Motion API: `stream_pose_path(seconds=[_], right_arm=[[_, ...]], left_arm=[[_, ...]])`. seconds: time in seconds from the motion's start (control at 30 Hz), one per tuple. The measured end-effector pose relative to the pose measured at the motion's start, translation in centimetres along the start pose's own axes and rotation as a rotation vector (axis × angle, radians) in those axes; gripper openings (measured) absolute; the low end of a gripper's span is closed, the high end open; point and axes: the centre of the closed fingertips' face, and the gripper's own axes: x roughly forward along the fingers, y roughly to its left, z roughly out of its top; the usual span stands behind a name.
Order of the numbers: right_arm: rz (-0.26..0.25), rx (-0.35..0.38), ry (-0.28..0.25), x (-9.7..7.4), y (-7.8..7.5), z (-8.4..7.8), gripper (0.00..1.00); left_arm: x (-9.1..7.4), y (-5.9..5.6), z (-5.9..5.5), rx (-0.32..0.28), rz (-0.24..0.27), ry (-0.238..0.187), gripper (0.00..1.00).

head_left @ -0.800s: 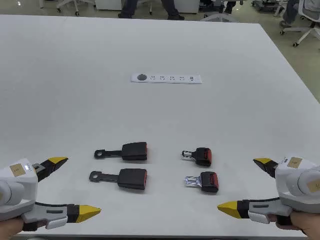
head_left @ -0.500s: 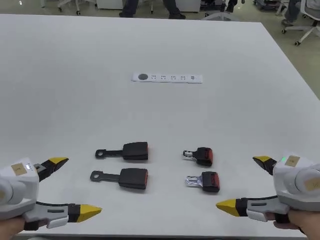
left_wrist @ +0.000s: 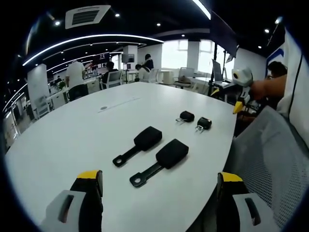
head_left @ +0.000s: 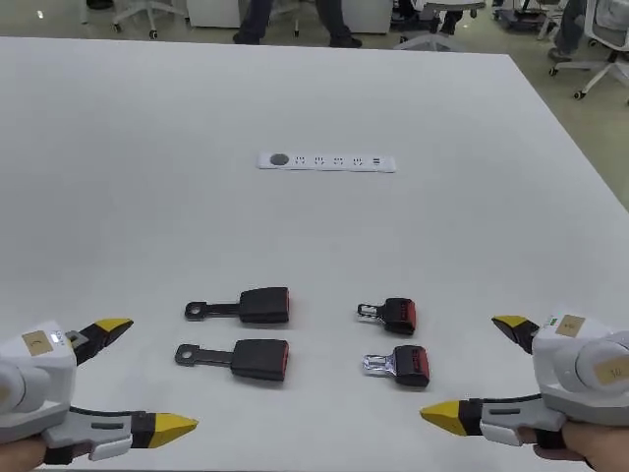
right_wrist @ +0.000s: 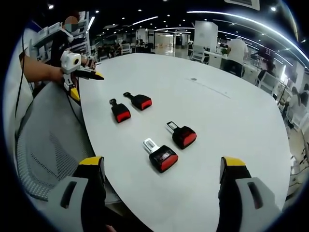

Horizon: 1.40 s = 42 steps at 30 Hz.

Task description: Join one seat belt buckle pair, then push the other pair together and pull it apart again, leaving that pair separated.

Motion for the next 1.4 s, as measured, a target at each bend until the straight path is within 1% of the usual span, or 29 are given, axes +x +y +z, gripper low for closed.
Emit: stream_pose_path(seconds=[0.07,0.2,0.47,0.6,0.8,1.03,1.17,1.2,1.3,1.33,1.4], right_arm=[[-0.001,0.001,-0.002,-0.01,-0.05,0.04,1.00],[-0.004,0.028,-0.021,0.07,-0.08,0.28,1.00],[-0.001,0.015,-0.013,0.31,0.21,-0.09,1.00],[0.003,0.012,-0.013,0.37,0.47,-0.01,1.00],[0.004,0.003,-0.009,0.43,0.34,0.02,1.00],[-0.031,0.003,-0.017,0.21,-0.43,0.27,1.00],[-0.024,0.006,-0.009,0.20,-0.21,0.18,1.00],[-0.031,0.003,-0.010,0.17,-0.25,0.22,1.00],[-0.039,-0.028,0.017,0.17,-0.27,-0.22,1.00],[-0.033,-0.031,0.020,0.21,-0.15,-0.29,1.00],[-0.026,-0.033,0.027,0.28,-0.02,-0.44,0.99]], left_arm=[[0.00,0.05,0.04,-0.002,0.002,-0.002,1.00],[-0.02,0.13,0.04,-0.004,0.005,-0.003,1.00],[-0.05,0.28,0.08,-0.004,0.012,-0.005,1.00],[-0.05,0.10,0.09,-0.001,0.009,-0.003,1.00],[-0.05,0.11,0.07,-0.002,0.008,-0.003,1.00],[-0.02,0.36,-0.08,-0.005,0.010,-0.002,1.00],[-0.01,0.39,-0.13,-0.005,0.010,0.000,1.00],[0.01,0.45,-0.23,-0.002,0.009,0.002,1.00],[0.02,0.44,-0.27,0.005,0.012,0.007,1.00],[-0.02,0.61,-0.30,0.015,0.022,0.012,1.00],[-0.09,0.69,-0.24,0.012,0.027,0.011,1.00]])
